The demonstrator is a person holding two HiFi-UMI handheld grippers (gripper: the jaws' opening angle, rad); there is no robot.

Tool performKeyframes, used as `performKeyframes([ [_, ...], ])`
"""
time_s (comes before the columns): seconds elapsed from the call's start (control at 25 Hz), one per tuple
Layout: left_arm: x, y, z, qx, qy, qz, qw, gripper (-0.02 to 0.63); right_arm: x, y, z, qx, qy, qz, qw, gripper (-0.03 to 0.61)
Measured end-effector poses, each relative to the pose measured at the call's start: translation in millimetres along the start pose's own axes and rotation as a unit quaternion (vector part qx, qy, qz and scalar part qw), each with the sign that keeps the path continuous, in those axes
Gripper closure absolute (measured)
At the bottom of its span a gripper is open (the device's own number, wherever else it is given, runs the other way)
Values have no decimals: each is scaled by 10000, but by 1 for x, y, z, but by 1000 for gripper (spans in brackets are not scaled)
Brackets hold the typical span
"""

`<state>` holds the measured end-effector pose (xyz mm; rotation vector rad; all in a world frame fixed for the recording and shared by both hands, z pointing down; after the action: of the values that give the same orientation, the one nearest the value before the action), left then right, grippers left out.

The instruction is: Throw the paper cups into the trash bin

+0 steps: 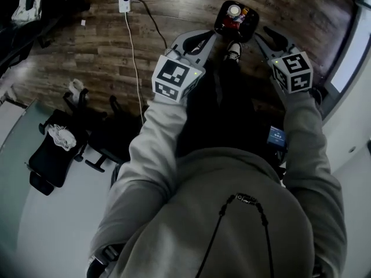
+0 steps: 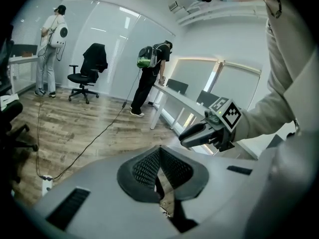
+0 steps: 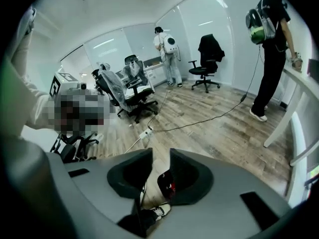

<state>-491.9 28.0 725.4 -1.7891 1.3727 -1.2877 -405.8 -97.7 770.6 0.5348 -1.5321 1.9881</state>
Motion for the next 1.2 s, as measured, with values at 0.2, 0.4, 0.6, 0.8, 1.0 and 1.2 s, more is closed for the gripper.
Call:
performKeyframes([
  [0.2, -11, 42, 21, -8, 55, 167, 9998, 620, -45, 43, 2, 227, -328, 428, 9983, 558],
  [0.4, -20, 75, 39, 146, -2, 301, 9994, 620, -73, 66, -5, 261, -431, 607, 9969, 560],
  [0.6, -19, 121, 53, 435, -113, 602, 9972, 620, -94, 98, -6, 143, -547, 902, 9943, 560],
  [0.8, -31, 177, 59, 767, -116, 845, 9934, 620, -127, 157, -5, 54, -621, 1391, 9883, 560],
  [1.0, -51, 307, 68, 1362, -196, 1627, 9770, 620, -184, 294, -11, -622, -621, 2388, 9671, 560],
  [1.2, -73, 402, 72, 1960, -200, 2142, 9567, 620, -235, 413, -40, -1346, -614, 3332, 9312, 560],
])
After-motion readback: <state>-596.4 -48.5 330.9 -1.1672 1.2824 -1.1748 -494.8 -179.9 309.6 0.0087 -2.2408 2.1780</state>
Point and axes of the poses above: the fingertips, and each gripper's own axes: x forward along the fingers, z to its right, y out of its top, the point moved 2 cm from there along -x, backward along the fingers, and after that the axes turned 13 degrees about z, right-handed, at the moved point
